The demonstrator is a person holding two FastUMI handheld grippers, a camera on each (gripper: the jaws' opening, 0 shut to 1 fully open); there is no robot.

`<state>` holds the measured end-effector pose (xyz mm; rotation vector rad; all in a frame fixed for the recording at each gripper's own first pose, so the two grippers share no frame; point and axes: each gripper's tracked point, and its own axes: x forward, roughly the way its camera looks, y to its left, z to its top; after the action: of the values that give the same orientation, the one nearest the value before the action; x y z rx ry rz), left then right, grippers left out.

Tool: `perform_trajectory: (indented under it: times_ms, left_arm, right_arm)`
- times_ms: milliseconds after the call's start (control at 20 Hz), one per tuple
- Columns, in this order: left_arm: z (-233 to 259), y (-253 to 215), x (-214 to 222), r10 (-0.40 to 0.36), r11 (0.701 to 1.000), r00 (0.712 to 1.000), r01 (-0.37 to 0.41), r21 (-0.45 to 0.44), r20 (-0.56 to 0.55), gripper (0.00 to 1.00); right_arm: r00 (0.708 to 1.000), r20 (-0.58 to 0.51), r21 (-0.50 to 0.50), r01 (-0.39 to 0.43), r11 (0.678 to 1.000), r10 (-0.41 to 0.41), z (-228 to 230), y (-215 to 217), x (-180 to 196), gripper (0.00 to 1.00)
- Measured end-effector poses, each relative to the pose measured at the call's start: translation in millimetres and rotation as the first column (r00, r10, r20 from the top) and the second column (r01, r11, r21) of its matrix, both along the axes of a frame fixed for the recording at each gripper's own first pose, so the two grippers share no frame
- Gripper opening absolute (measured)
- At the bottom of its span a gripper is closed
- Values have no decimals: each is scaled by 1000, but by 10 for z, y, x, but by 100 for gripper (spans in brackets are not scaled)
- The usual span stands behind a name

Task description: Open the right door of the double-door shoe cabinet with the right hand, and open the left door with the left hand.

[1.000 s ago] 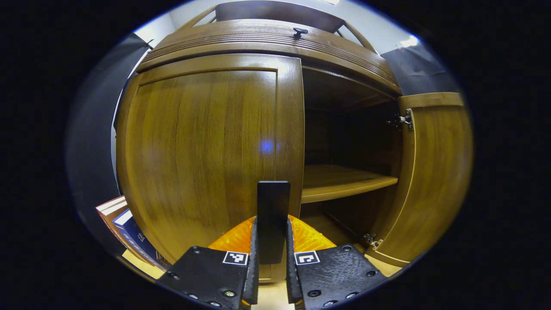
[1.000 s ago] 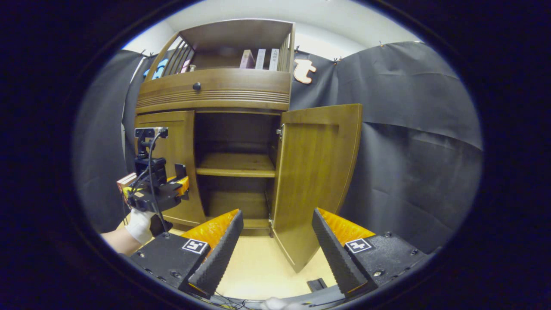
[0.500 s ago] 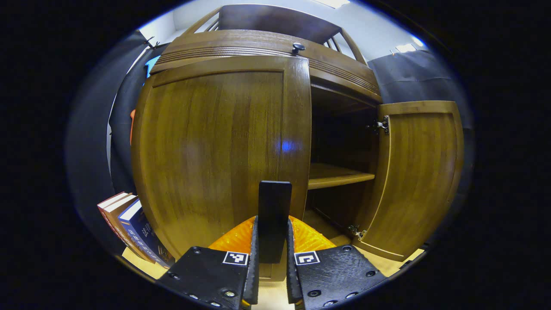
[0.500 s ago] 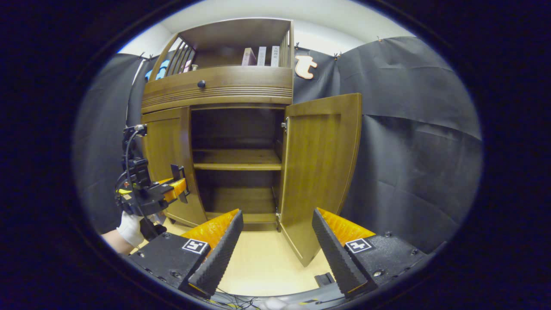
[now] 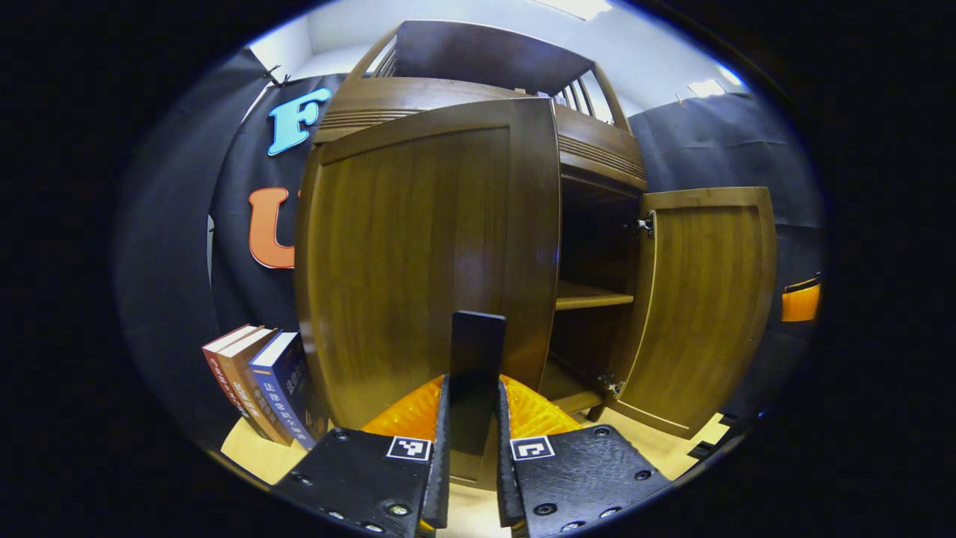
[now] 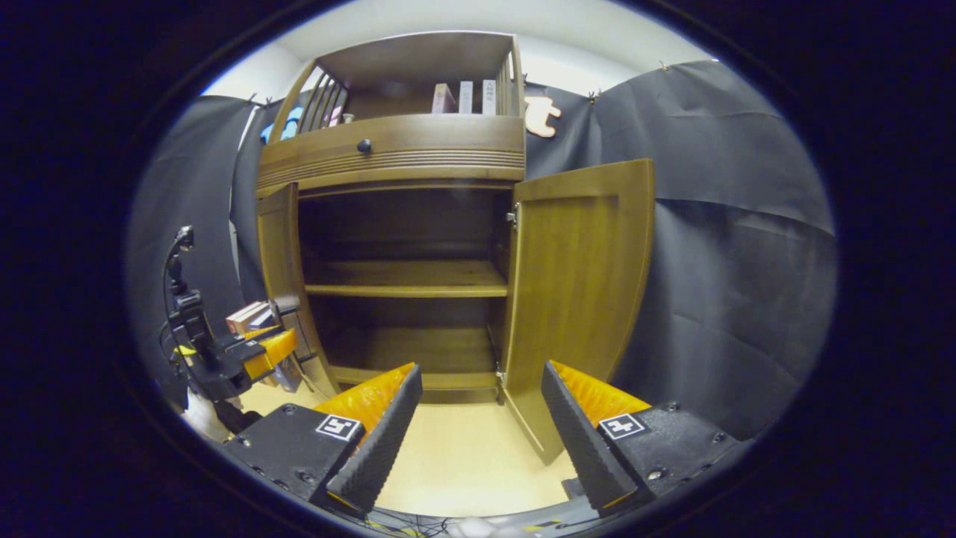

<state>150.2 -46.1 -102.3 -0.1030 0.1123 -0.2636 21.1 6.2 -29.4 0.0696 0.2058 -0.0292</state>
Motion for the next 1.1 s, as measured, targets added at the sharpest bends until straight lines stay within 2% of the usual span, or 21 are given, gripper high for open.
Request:
perform_trajectory:
  times_ms: [250,300,350,750,800,850,900,950,1000,1100]
  left_arm:
    - [-3,239,-234,39,999,999,-38,6,-4,24]
    - [-6,282,-281,47,999,999,-47,3,-6,31]
    - [-5,339,-321,56,998,998,-56,1,-9,24]
    - [-24,759,-572,116,993,993,-116,28,-13,24]
    - [-24,819,-596,128,991,992,-128,34,-14,31]
    - [-21,877,-621,143,989,990,-142,41,-14,24]
    - [-6,918,-627,143,989,990,-143,45,-7,31]
    - [-56,987,-610,162,986,987,-162,37,-15,24]
    - [-18,1110,-746,192,981,981,-191,39,-13,8]
    - [-22,1226,-705,228,973,974,-227,51,-12,4]
  right_arm:
    - [997,8,-5,-72,997,72,31,264,101,100]
    - [996,10,-8,-86,996,86,33,315,120,100]
    - [995,12,-10,-99,995,100,45,357,136,100]
    - [984,-4,-5,-176,984,176,-8,578,143,100]
    - [984,-6,0,-180,984,180,-15,583,139,100]
    - [983,-6,2,-183,983,183,-24,601,143,100]
    - [982,-7,3,-187,982,187,-40,622,161,100]
    - [981,-11,4,-193,981,193,-52,643,175,100]
    - [980,-13,6,-199,980,199,-71,669,156,100]
    - [978,-14,13,-208,978,208,-72,720,143,100]
